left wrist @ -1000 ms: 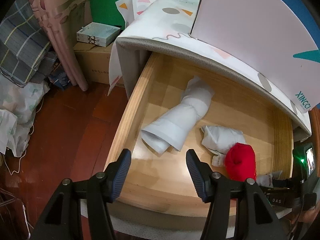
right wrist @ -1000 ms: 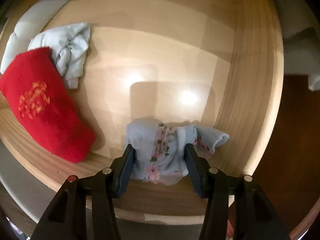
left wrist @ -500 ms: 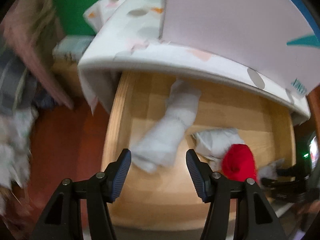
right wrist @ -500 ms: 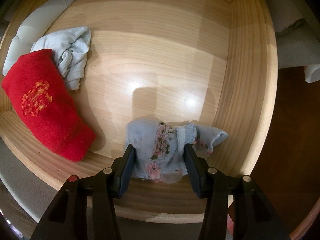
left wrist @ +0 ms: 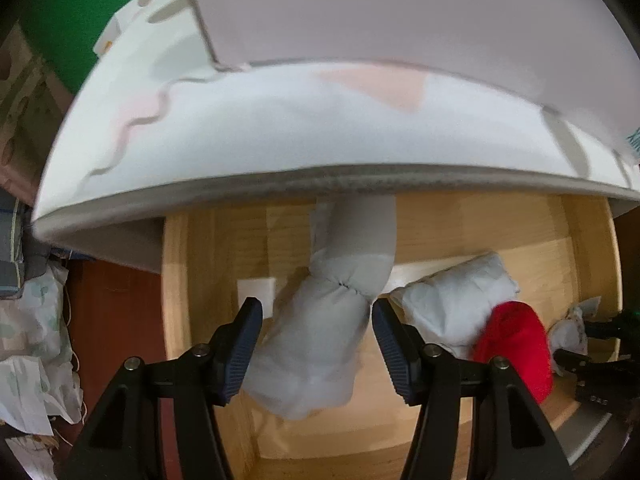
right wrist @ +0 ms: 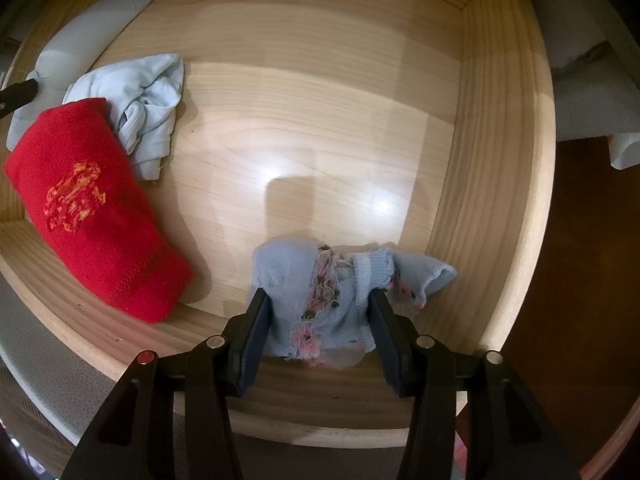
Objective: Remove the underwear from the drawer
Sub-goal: 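Move the left tool onto the long white rolled bundle and close on it, then lift the long white bundle with the left tool up toward the white box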
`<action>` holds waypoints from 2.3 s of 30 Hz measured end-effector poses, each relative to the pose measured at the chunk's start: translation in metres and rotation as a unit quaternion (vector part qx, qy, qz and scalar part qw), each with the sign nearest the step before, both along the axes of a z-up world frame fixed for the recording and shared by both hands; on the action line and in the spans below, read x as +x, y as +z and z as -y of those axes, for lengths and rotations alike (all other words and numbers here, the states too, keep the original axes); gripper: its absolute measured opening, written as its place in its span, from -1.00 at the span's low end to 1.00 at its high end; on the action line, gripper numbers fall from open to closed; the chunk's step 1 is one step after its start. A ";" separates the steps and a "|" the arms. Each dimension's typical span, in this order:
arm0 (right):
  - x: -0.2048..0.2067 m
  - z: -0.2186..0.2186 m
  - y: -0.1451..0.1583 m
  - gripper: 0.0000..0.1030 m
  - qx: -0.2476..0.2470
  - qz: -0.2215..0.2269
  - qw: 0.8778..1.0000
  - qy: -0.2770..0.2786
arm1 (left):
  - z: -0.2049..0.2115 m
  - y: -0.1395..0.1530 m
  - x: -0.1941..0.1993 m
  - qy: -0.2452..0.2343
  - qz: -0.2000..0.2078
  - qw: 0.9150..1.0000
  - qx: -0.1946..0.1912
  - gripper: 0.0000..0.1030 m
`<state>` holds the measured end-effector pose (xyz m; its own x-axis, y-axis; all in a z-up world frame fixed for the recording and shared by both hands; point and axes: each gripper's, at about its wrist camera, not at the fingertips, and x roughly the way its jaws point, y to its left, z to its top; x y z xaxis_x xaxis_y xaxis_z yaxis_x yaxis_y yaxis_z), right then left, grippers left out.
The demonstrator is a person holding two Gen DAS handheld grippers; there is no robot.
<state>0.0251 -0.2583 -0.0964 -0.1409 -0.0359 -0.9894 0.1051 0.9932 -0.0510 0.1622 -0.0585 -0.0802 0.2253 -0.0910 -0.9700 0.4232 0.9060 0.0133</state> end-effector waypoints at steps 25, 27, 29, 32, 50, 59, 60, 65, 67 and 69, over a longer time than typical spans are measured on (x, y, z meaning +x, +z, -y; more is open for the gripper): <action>-0.001 0.001 0.003 -0.07 0.004 0.007 1.000 -0.003 | 0.029 -0.037 0.012 -0.039 -0.051 0.996 0.067 -0.17; -0.002 0.001 0.003 -0.07 0.004 0.007 1.000 -0.004 | 0.030 -0.035 0.011 -0.035 -0.045 0.995 0.079 -0.26; -0.001 0.001 0.003 -0.07 0.004 0.007 1.000 -0.003 | 0.030 -0.035 0.010 -0.032 -0.051 0.995 0.082 -0.27; -0.001 0.000 0.002 -0.07 0.000 0.004 1.000 0.001 | 0.028 -0.034 0.008 -0.025 -0.062 0.994 0.084 -0.29; -0.001 -0.001 0.000 -0.05 -0.002 0.002 1.000 0.000 | -0.002 -0.045 -0.009 0.073 -0.158 0.984 0.045 -0.29; -0.001 0.000 0.001 -0.05 0.001 0.005 1.000 -0.001 | -0.024 -0.049 -0.018 0.137 -0.188 0.972 0.015 -0.30; -0.001 0.000 0.001 -0.05 0.001 0.005 1.000 -0.001 | -0.024 -0.049 -0.018 0.141 -0.189 0.972 0.013 -0.30; 0.000 0.000 0.002 -0.05 0.000 0.004 1.000 -0.003 | -0.028 -0.051 -0.025 0.158 -0.196 0.968 0.009 -0.31; 0.000 -0.001 0.001 -0.05 -0.002 0.003 1.000 -0.002 | -0.023 -0.056 -0.021 0.162 -0.196 0.967 0.008 -0.31; 0.000 -0.002 0.002 -0.05 -0.004 0.002 1.000 -0.002 | -0.030 -0.055 -0.024 0.164 -0.196 0.967 0.005 -0.32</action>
